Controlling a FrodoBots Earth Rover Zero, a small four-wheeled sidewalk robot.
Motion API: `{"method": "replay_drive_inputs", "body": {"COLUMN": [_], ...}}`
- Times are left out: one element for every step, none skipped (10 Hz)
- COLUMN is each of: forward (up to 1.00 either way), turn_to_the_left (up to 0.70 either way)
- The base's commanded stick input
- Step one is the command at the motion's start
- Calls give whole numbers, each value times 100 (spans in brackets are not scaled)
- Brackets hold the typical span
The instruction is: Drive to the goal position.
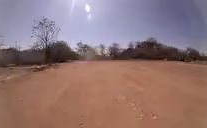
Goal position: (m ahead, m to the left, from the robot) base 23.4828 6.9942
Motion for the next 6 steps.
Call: {"method": "replay_drive_inputs", "body": {"forward": [100,100,100,100,100,100], "turn_to_the_left": [0,0,0,0,0,0]}}
